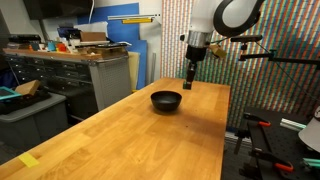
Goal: Put the green square into the black bowl.
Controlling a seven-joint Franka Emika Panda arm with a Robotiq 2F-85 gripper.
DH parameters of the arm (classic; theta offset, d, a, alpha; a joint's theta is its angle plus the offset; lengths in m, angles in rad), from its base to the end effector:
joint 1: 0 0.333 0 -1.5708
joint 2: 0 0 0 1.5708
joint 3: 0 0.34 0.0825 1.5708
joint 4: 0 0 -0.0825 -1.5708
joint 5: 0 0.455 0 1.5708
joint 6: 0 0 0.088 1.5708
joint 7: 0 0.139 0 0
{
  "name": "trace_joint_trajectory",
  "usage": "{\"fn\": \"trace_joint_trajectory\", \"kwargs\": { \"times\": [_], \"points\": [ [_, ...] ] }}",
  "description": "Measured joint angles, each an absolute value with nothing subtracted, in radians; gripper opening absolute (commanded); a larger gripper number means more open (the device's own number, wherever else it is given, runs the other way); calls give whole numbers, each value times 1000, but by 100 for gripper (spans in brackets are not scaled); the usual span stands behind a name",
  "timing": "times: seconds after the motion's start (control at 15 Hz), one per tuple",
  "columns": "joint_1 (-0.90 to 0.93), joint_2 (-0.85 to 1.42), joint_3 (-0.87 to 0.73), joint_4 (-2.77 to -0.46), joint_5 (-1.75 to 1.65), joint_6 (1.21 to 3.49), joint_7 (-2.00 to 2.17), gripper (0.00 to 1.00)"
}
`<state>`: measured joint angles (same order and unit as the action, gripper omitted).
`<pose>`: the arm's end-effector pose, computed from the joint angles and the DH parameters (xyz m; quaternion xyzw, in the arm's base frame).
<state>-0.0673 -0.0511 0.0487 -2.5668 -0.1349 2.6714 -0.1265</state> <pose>0.5068 -0.0076 0.2326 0.9901 0.1111 0.0747 0.0419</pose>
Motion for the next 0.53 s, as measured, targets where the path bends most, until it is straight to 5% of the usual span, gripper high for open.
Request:
{"fn": "trace_joint_trajectory", "kwargs": {
  "times": [0.53],
  "points": [
    [-66, 87, 3, -2294, -26, 2615, -126, 21]
  ]
}}
